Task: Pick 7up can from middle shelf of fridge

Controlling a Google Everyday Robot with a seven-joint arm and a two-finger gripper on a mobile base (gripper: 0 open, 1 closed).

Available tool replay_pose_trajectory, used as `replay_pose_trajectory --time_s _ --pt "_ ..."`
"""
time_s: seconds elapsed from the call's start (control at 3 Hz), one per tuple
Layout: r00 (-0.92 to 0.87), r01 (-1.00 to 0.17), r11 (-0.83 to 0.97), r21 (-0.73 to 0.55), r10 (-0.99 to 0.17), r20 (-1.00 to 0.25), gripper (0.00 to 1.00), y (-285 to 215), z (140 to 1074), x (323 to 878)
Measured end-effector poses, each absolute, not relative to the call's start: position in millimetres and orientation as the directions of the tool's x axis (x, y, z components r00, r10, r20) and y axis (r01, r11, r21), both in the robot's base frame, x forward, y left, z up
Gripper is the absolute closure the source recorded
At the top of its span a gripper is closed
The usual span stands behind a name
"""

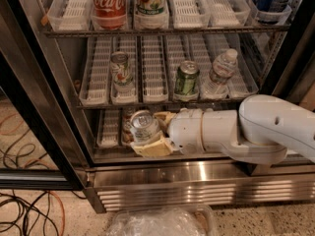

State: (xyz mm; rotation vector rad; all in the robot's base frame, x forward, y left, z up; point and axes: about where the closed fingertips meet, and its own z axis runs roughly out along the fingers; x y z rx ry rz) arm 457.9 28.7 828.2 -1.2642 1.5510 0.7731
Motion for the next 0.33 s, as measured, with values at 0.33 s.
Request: replay_pose_trajectory --time_s 0.33 --pt "-0.006 -0.963 0.252 -0.09 -0.356 -0.934 1.0 29.9 828.1 455.1"
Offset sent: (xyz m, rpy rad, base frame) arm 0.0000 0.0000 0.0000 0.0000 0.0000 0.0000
